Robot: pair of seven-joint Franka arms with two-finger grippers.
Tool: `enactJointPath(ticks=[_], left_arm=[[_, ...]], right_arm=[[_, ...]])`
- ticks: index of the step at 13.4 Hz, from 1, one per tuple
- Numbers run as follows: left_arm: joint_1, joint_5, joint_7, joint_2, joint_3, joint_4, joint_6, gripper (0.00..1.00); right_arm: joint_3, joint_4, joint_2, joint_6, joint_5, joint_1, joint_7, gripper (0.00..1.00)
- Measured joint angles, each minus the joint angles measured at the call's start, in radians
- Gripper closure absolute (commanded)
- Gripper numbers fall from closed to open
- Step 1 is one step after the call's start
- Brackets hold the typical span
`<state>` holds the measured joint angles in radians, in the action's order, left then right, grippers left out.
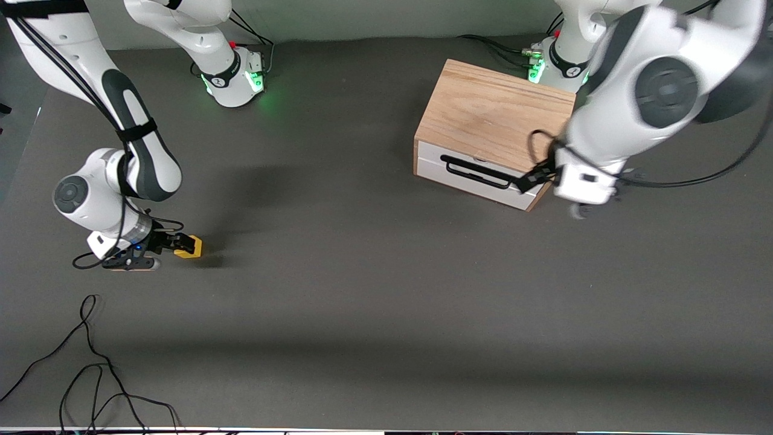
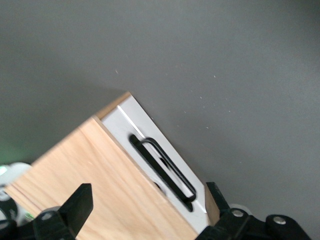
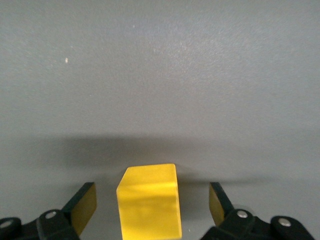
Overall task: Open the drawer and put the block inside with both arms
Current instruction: 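Reach the right gripper to the yellow cube while the left gripper reaches the handle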
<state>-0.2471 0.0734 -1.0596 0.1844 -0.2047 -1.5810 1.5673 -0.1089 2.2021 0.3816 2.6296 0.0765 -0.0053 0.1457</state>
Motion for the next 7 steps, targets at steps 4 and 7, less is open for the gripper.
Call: enactJointPath(ticks=[4,7], left_arm=[[-0.086,-0.002,-0.222,0.069,-0.010,-0.004,0.019,0.00],[-0.098,-0.002,-0.358,0.135,-0.009,-0.007,0.038,0.00]], right_arm=[[0.003,0.007,0.044,0.023,0.000,0.002,0.006,0.00],[0.003,0.007,0.051,0.023,0.000,0.002,0.012,0.18]])
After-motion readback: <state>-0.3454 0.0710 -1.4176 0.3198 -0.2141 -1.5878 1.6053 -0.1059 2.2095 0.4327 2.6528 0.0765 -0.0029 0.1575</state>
